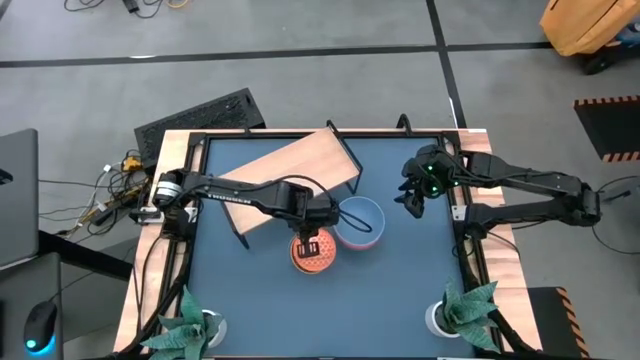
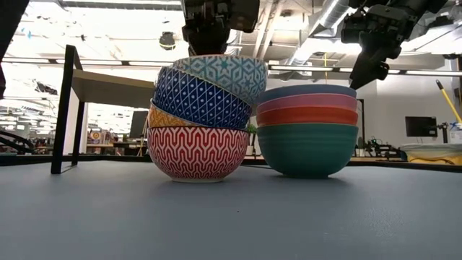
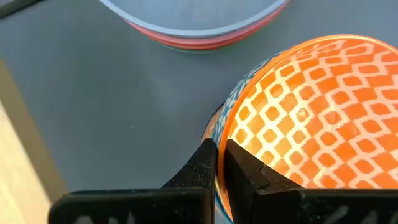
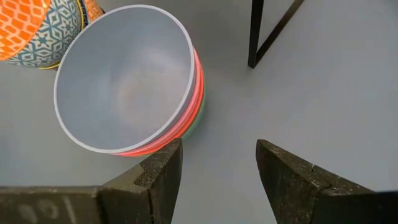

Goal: Place and stack bowls onto a shelf
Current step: Put the small orange bowl on the shelf

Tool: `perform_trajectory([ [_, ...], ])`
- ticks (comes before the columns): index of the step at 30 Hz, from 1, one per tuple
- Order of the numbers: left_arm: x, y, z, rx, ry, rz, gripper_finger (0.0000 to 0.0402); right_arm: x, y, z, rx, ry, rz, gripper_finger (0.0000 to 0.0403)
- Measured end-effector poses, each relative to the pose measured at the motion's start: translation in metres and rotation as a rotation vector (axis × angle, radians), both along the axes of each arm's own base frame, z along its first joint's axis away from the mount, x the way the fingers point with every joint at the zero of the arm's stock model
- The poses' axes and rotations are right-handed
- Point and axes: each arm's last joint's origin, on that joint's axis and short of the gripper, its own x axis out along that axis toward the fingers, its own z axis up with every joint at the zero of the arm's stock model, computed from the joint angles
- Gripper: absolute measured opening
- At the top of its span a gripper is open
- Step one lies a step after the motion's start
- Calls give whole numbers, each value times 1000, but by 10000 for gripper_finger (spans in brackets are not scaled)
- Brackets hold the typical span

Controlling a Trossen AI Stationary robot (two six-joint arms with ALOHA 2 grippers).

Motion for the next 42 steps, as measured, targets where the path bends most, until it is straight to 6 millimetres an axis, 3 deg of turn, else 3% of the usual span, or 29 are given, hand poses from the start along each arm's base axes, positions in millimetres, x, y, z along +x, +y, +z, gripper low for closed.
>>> perform_trajectory([
  [11, 1, 3, 23, -48, -35, 81, 1, 0, 0, 0, 0, 0, 0, 230],
  [21, -15, 12, 77, -118, -6, 124, 0, 0, 0, 0, -2, 0, 1, 230],
  [27, -51, 27, 115, -83, -37, 202, 0, 0, 0, 0, -4, 2, -1, 230],
  [33, -109, 46, 148, -8, -123, 395, 0, 0, 0, 0, -9, 0, 3, 230],
  [37, -138, 60, 148, 10, -136, 525, 0, 1, -1, 1, -33, -11, -9, 230],
  [42, -162, 77, 124, -30, -74, 677, 0, 3, -2, 3, -56, -35, -5, 230],
])
